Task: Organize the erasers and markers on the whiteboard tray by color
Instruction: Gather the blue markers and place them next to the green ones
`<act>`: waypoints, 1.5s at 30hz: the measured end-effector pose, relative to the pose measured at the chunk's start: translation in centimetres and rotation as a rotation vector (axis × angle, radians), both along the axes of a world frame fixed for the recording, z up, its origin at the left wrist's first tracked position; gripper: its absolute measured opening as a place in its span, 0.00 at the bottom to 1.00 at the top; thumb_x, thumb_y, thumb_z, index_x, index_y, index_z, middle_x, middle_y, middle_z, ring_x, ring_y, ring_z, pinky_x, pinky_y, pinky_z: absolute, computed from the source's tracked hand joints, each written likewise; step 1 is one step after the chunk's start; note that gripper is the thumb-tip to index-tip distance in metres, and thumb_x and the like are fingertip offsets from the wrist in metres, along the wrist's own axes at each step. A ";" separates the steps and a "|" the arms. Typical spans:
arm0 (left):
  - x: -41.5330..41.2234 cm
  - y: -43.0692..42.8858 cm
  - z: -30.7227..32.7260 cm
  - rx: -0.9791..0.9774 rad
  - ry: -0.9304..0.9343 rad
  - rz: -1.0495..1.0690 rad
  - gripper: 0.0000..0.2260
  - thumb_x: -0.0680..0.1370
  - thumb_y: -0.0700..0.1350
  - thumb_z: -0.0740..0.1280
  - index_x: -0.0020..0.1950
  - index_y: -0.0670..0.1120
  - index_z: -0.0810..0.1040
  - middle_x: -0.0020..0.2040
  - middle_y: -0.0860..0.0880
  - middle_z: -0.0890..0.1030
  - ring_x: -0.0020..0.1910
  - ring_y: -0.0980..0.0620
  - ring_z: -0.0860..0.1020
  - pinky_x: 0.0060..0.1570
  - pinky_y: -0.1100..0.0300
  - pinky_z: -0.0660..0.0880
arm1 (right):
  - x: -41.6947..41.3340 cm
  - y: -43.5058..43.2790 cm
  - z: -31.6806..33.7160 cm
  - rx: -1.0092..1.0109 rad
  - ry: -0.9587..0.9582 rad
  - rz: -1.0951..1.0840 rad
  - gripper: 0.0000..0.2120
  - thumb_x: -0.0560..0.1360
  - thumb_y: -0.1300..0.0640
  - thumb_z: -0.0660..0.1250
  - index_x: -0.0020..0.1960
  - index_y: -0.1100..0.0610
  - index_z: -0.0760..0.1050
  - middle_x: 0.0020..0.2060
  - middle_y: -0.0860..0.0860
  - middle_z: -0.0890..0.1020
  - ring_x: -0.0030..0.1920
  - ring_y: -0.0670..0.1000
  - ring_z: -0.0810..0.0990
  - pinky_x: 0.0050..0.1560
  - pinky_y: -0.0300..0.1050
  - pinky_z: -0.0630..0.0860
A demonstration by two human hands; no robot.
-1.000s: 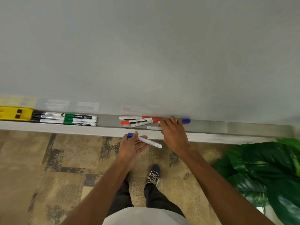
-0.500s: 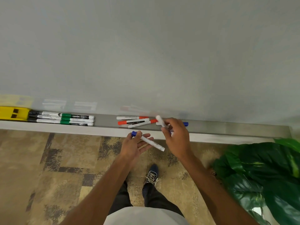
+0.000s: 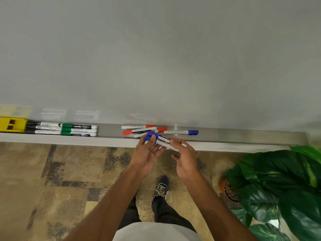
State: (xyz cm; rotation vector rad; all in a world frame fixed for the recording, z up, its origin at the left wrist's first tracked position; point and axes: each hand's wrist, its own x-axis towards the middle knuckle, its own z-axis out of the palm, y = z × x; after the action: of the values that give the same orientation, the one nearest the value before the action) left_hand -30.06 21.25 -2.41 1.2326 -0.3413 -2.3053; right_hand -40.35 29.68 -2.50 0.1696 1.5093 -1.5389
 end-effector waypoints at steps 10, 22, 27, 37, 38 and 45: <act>-0.1 -0.2 -0.6 -0.133 -0.122 0.031 0.19 0.79 0.35 0.68 0.67 0.52 0.77 0.55 0.40 0.85 0.47 0.43 0.86 0.41 0.52 0.84 | -1.9 -0.2 0.5 0.082 0.238 0.341 0.07 0.71 0.58 0.76 0.50 0.54 0.86 0.42 0.47 0.87 0.43 0.41 0.83 0.40 0.31 0.75; -0.3 -0.9 -0.1 -0.178 -0.186 0.068 0.17 0.80 0.36 0.68 0.67 0.48 0.78 0.54 0.40 0.86 0.51 0.42 0.86 0.41 0.54 0.83 | -5.3 -1.1 -0.4 0.261 1.158 0.579 0.07 0.78 0.56 0.67 0.49 0.56 0.83 0.43 0.52 0.84 0.43 0.51 0.80 0.43 0.45 0.76; 0.3 -0.9 -0.1 -0.168 -0.155 0.047 0.18 0.79 0.36 0.68 0.69 0.48 0.77 0.57 0.39 0.85 0.56 0.37 0.84 0.44 0.52 0.84 | -6.5 -1.7 -1.7 0.389 1.696 0.902 0.17 0.64 0.72 0.72 0.51 0.60 0.83 0.45 0.54 0.85 0.47 0.58 0.80 0.40 0.49 0.78; 1.5 -1.0 -0.8 -0.160 -0.127 0.033 0.18 0.79 0.35 0.67 0.67 0.49 0.78 0.53 0.40 0.86 0.54 0.38 0.85 0.44 0.49 0.84 | -6.5 -1.7 -2.1 0.320 1.962 1.007 0.19 0.59 0.73 0.73 0.47 0.62 0.81 0.42 0.56 0.82 0.45 0.59 0.79 0.42 0.52 0.78; 1.7 -1.1 -0.8 -0.163 -0.126 0.035 0.19 0.79 0.35 0.67 0.67 0.50 0.78 0.52 0.40 0.86 0.54 0.38 0.85 0.44 0.49 0.84 | -6.4 -1.4 -2.0 0.308 1.978 0.949 0.16 0.63 0.72 0.73 0.49 0.61 0.81 0.43 0.56 0.82 0.45 0.58 0.79 0.44 0.52 0.78; 2.6 -1.2 -0.7 -0.154 -0.128 0.020 0.19 0.79 0.35 0.67 0.68 0.50 0.78 0.58 0.36 0.83 0.59 0.36 0.82 0.46 0.50 0.84 | -3.0 0.3 0.7 0.063 1.353 0.341 0.11 0.70 0.65 0.73 0.50 0.57 0.77 0.45 0.50 0.80 0.43 0.48 0.79 0.44 0.40 0.79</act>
State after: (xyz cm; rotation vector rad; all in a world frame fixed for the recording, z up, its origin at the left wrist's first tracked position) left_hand -27.48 20.02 -3.09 1.3014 -0.5392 -2.1447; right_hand -43.36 30.02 -1.85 -1.2649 2.3839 -1.2983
